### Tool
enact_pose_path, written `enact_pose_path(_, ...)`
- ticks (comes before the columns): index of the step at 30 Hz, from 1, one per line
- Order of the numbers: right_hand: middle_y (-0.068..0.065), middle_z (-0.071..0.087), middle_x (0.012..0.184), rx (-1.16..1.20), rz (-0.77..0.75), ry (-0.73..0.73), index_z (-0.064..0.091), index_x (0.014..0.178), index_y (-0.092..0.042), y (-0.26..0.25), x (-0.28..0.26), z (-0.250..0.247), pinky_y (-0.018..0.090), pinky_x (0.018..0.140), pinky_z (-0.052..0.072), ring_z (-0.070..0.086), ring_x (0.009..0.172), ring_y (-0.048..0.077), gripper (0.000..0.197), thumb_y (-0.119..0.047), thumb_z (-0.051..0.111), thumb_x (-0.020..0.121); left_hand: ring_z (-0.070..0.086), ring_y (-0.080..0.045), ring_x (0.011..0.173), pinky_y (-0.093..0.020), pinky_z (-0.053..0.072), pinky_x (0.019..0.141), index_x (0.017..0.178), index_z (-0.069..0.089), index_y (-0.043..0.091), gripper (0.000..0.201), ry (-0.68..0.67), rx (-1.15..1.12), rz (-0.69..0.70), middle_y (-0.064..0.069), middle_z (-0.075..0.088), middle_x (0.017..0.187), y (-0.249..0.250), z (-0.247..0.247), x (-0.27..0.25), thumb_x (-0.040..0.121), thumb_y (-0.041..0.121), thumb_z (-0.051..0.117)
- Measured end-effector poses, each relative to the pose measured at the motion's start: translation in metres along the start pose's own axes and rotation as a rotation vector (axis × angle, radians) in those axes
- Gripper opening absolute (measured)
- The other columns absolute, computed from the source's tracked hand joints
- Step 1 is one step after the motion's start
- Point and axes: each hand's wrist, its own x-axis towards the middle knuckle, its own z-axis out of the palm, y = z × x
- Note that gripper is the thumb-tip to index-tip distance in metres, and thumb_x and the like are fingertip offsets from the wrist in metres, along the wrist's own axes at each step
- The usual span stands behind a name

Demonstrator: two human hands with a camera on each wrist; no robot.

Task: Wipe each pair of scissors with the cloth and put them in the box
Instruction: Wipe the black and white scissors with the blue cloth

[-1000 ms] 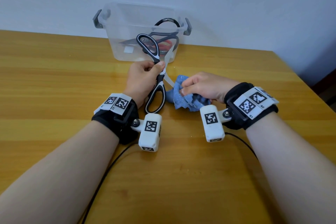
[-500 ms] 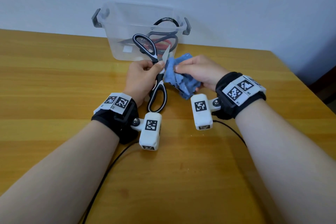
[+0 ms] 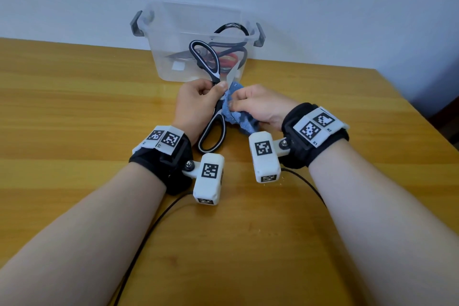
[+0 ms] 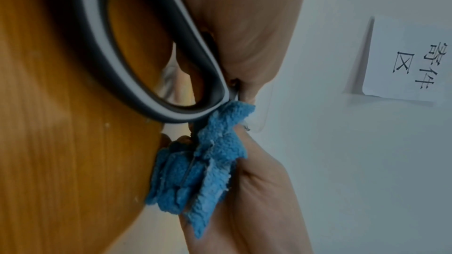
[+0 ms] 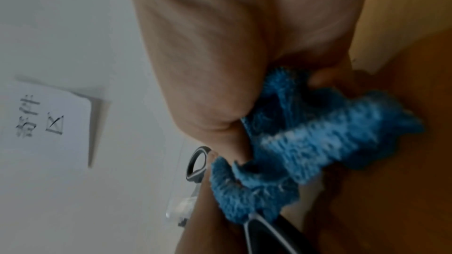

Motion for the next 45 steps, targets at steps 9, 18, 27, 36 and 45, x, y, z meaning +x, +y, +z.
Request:
enact_pose_path(9, -0.004, 0.036, 0.059, -0.207, -0.014, 0.008, 0.038, 0.059, -0.020, 0.011, -0.026, -0.006, 0.028, 0.053, 0.026, 0.034, 0.052, 0.012, 0.045, -0.021, 0.062, 0.096, 0.039, -0.013, 0.057, -0.026, 0.035, 0.056, 0.079, 0.068, -0.005, 0.041, 0.017, -0.011, -0.037, -0.008, 0.046, 0.065, 0.001, 0.000, 0.000, 0.096, 0.033, 0.070)
enact_pose_path(18, 0.001, 0.044, 0.061, -0.174, 0.046, -0.025, 0.050, 0.060, -0.018, 0.019, -0.042, -0.022, 0.032, 0.063, 0.031, 0.042, 0.058, 0.016, 0.038, -0.022, 0.062, 0.096, 0.042, -0.019, 0.057, -0.028, 0.037, 0.052, 0.080, 0.061, -0.011, 0.049, 0.011, -0.056, -0.065, -0.012, 0.047, 0.065, 0.002, 0.000, -0.001, 0.095, 0.035, 0.070)
enact_pose_path(27, 0.001, 0.029, 0.058, 0.000, 0.094, 0.313, 0.035, 0.057, -0.022, 0.020, -0.033, -0.020, 0.021, 0.045, 0.030, 0.028, 0.052, 0.018, 0.040, -0.027, 0.064, 0.083, 0.044, -0.008, 0.040, -0.021, 0.040, 0.043, 0.076, 0.058, 0.005, 0.035, 0.060, -0.090, -0.102, -0.012, 0.046, 0.065, 0.003, 0.000, -0.001, 0.098, 0.030, 0.068)
enact_pose_path(36, -0.005, 0.033, 0.043, -0.311, 0.188, 0.378, 0.036, 0.050, -0.020, 0.017, -0.019, -0.033, 0.027, 0.048, 0.027, 0.034, 0.042, 0.017, 0.041, -0.030, 0.059, 0.082, 0.038, -0.018, 0.053, -0.031, 0.036, 0.055, 0.064, 0.044, 0.018, 0.043, 0.085, -0.055, -0.134, -0.001, 0.040, 0.058, 0.000, -0.001, 0.002, 0.097, 0.032, 0.067)
enact_pose_path(45, 0.013, 0.068, 0.070, 0.027, 0.069, 0.154, 0.076, 0.089, -0.002, -0.007, 0.000, -0.017, 0.034, 0.057, 0.048, 0.062, 0.062, 0.030, 0.037, -0.039, 0.076, 0.087, 0.036, -0.009, 0.046, -0.025, 0.032, 0.047, 0.069, 0.052, 0.011, 0.037, 0.030, -0.013, -0.071, -0.004, 0.044, 0.056, 0.000, 0.001, 0.001, 0.097, 0.028, 0.067)
